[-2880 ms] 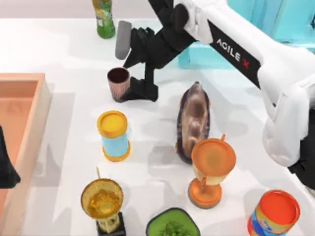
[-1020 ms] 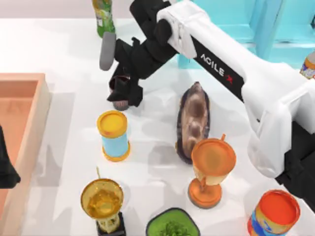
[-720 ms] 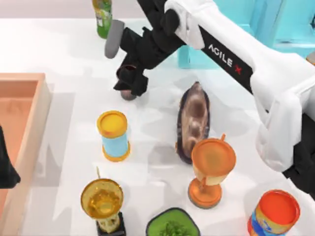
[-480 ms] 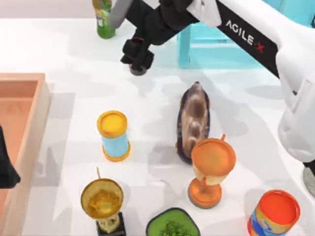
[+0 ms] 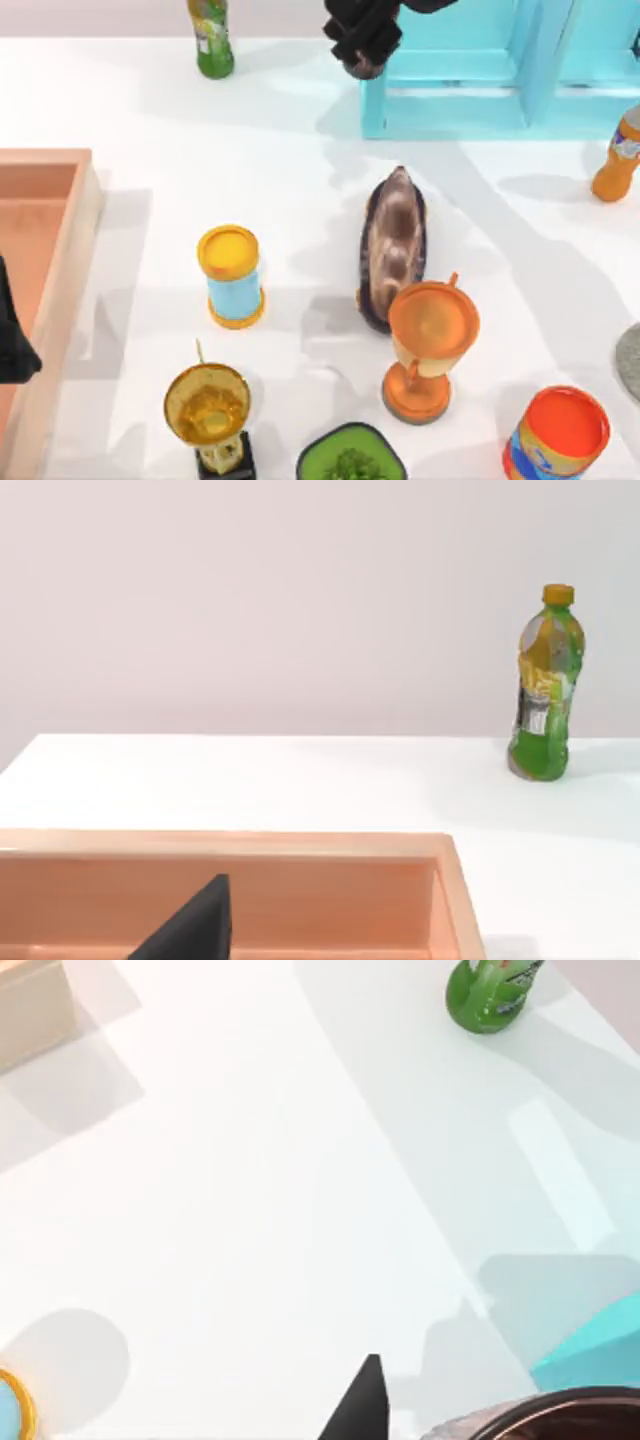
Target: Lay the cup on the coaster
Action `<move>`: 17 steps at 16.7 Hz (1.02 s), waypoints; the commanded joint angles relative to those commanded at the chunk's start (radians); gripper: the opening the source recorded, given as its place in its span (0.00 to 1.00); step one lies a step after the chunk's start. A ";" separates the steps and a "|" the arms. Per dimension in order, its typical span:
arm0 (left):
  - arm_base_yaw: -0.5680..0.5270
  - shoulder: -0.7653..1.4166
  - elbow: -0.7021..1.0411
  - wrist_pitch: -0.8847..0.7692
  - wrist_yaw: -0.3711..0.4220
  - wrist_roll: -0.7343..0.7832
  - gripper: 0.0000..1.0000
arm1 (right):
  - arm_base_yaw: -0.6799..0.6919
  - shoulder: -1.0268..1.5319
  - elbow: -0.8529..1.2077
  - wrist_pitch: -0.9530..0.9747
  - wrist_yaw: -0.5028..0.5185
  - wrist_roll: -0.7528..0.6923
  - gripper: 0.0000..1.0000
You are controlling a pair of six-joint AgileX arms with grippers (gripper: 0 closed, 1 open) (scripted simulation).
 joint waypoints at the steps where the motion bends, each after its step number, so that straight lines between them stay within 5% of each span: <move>1: 0.000 0.000 0.000 0.000 0.000 0.000 1.00 | -0.008 -0.059 -0.066 0.014 0.014 0.024 0.00; 8: 0.000 0.000 0.000 0.000 0.000 0.000 1.00 | -0.130 -0.410 -0.467 0.110 0.121 0.185 0.00; 17: 0.000 0.000 0.000 0.000 0.000 0.000 1.00 | -0.361 -0.903 -1.263 0.234 0.172 0.320 0.00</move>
